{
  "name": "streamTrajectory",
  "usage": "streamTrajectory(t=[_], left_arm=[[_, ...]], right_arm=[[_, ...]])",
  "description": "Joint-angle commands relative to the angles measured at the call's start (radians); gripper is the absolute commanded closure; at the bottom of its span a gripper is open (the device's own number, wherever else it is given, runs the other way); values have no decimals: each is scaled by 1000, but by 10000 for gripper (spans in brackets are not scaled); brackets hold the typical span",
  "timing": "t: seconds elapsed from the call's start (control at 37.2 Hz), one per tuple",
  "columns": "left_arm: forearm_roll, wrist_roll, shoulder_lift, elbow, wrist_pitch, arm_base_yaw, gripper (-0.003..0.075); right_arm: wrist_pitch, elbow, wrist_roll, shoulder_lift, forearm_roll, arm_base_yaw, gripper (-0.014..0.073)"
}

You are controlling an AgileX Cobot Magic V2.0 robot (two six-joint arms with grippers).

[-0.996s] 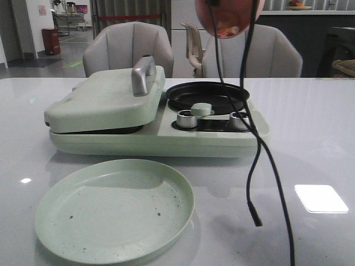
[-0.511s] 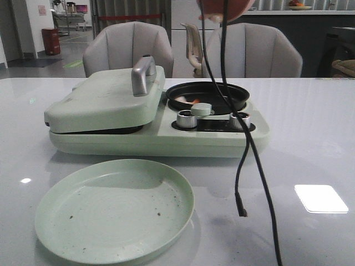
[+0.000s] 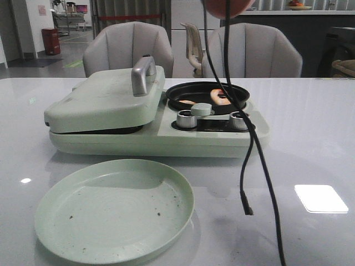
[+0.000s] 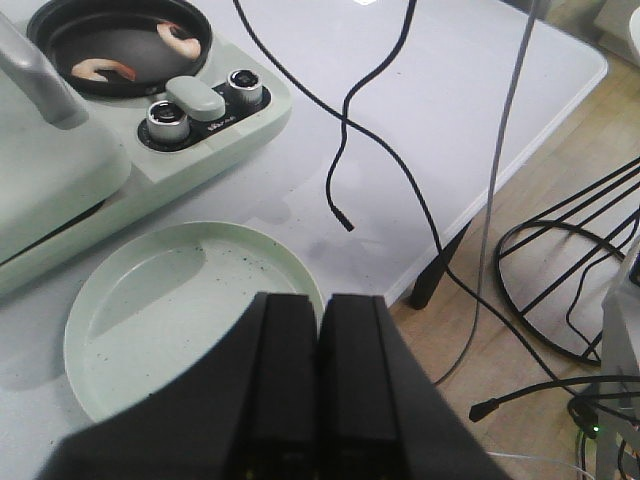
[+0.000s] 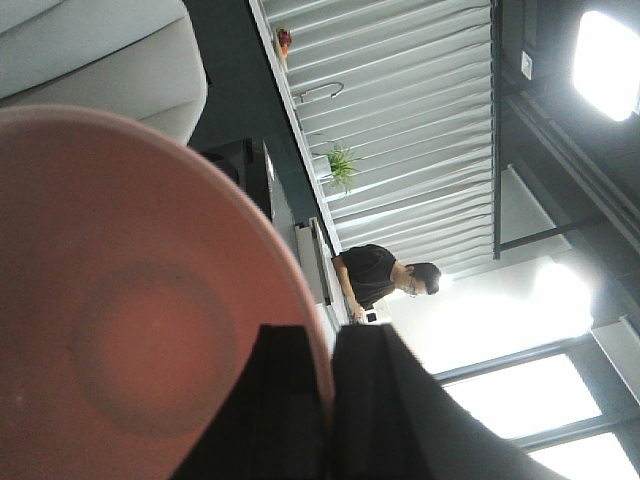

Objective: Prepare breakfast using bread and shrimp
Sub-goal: 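Tip the bowl to pour the shrimp into the frying pan, then lower the empty pink bowl back onto the table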

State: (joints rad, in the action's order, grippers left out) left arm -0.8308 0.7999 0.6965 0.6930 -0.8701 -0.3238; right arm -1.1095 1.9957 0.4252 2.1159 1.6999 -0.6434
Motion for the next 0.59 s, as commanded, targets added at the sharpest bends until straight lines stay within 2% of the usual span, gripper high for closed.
streamTrajectory(t=[0.0,0.16,0.24,0.38,0.57], left_arm=[[-52,4,-3,26,40,-7,621],[-52,4,-3,26,40,-7,621],[-52,4,-3,26,40,-7,621],[-52,4,-3,26,40,-7,621],[-52,4,-3,26,40,-7,621]], right_arm=[[-50,38,17,-69,73,2,550],[-162,38,32,-91,-46,10,552],[-203,37,31,-131,-167,26,552],[-206,1,27,-243,-508,101,552],[-126,-186,-7,-410,-895,325,552]])
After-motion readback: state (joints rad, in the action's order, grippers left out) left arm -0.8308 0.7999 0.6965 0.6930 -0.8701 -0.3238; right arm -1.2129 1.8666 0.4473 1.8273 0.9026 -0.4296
